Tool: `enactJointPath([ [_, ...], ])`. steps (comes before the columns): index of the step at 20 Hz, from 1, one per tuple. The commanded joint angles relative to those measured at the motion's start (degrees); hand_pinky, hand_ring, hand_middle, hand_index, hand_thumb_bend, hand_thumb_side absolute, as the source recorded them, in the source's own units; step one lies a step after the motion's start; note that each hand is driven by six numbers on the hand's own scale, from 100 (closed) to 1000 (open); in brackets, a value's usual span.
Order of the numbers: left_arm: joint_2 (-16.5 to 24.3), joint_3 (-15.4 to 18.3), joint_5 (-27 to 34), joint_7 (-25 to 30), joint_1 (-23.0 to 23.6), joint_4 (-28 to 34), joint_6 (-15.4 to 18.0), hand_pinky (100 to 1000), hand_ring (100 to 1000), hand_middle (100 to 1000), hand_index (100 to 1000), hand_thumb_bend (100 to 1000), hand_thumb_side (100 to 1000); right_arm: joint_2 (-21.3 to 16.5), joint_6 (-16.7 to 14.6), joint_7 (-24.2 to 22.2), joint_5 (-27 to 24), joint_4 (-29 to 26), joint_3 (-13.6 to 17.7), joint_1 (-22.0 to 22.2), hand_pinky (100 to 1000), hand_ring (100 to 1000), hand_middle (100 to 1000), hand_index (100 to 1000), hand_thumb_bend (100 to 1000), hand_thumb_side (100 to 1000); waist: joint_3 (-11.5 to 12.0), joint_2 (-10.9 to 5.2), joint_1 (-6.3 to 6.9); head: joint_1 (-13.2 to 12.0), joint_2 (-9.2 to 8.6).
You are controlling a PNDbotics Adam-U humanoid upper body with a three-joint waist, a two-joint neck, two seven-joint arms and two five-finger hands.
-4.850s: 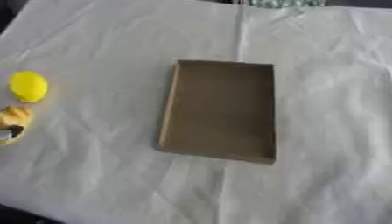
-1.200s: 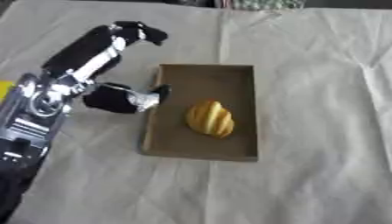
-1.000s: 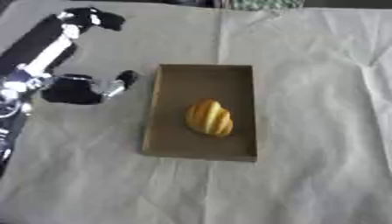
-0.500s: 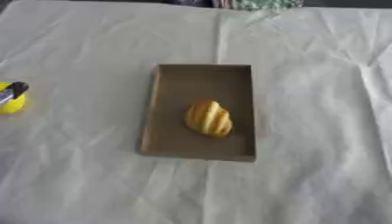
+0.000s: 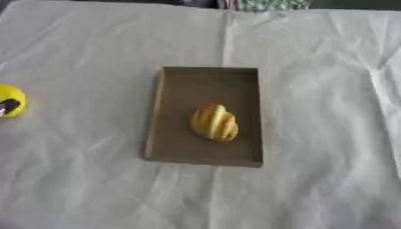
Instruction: Pick up objects on the table and place them in the box.
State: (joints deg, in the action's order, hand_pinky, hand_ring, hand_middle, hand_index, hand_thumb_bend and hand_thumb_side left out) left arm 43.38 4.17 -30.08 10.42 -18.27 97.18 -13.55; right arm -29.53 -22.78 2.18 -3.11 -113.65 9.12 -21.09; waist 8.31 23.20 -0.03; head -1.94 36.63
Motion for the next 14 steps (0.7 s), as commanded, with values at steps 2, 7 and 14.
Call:
enactJointPath([
  [2,2.69,1.0,-0.65,-0.61,-1.6,-3.55,-1.01,942,889,813,920,631,409,-1.39,0.08,0.04,0.01,-0.94,0.33,-0.41,908,836,702,853,100,559,-0.13,-1.15,0.13,-0.27,-0.86],
  [7,2.6,-0.17,-0.42,0.44,-3.25,-9.83,-1.14,940,888,813,920,639,398,-1.16,0.2,-0.1,-0.19,-0.94,0.21,-0.52,909,837,702,853,100,559,-0.35,-1.03,0.21,-0.64,-0.87],
  [14,1.13,-2.91,0.0,0.15,-7.97,-16.31,0.68,927,872,792,919,622,398,-0.82,0.32,-0.55,-0.43,-0.94,-0.03,-0.66,910,838,701,854,100,560,-0.67,-0.85,0.13,-1.24,-0.92],
])
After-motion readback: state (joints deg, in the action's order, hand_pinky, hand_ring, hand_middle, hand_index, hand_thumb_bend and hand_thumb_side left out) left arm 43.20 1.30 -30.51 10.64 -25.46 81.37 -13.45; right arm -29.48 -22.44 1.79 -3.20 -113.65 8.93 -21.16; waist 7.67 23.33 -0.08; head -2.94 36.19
